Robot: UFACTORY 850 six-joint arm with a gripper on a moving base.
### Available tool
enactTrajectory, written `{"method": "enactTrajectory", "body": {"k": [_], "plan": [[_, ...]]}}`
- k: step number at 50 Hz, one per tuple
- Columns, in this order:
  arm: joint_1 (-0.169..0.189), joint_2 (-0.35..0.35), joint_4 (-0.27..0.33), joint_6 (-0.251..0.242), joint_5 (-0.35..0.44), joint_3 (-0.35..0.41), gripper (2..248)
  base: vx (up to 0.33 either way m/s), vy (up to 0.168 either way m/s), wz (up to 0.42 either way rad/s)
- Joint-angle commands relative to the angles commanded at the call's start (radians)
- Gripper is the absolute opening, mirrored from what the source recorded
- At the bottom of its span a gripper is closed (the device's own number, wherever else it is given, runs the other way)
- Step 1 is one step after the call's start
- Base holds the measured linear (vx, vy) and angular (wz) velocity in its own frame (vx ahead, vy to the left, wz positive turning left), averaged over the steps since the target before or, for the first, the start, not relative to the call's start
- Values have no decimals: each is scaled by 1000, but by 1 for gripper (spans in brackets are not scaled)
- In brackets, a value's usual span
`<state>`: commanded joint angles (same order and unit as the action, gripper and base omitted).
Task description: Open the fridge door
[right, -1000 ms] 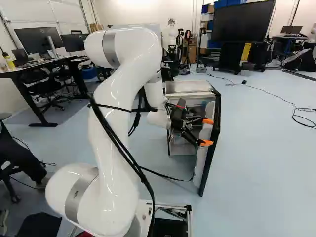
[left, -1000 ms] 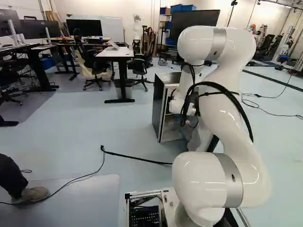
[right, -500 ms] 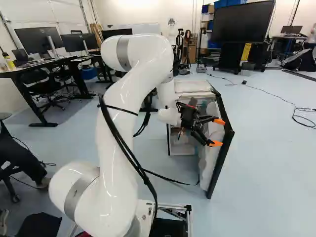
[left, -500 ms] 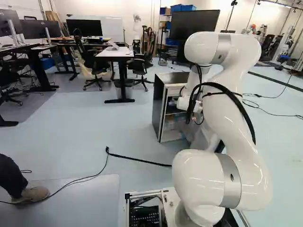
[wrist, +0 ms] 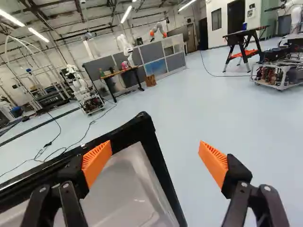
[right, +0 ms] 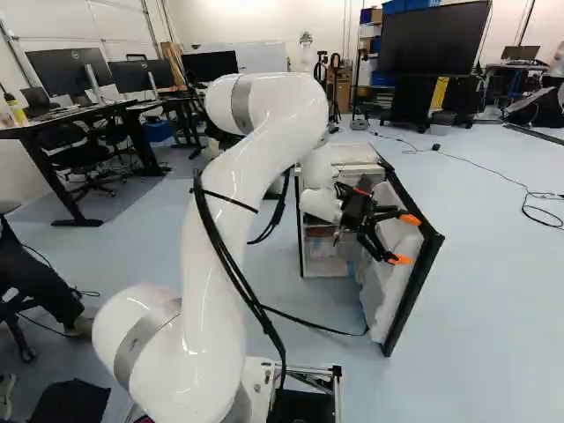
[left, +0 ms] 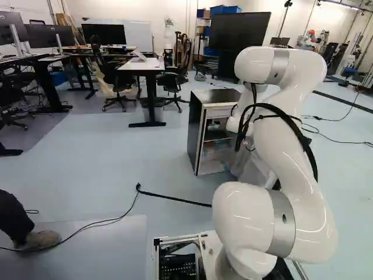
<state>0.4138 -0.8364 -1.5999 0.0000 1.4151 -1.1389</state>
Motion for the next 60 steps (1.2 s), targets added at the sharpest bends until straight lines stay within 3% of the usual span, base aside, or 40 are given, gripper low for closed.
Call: {"method": "enactTrajectory", "body": {"k": [31,44,60], "plan": [[91,-75,0,0,-43,-155,247,0,0,0],[79,-57,14,0,-43,-119,247,0,0,0],[39,-2,112,0,-43,-8,247,0,0,0]]}}
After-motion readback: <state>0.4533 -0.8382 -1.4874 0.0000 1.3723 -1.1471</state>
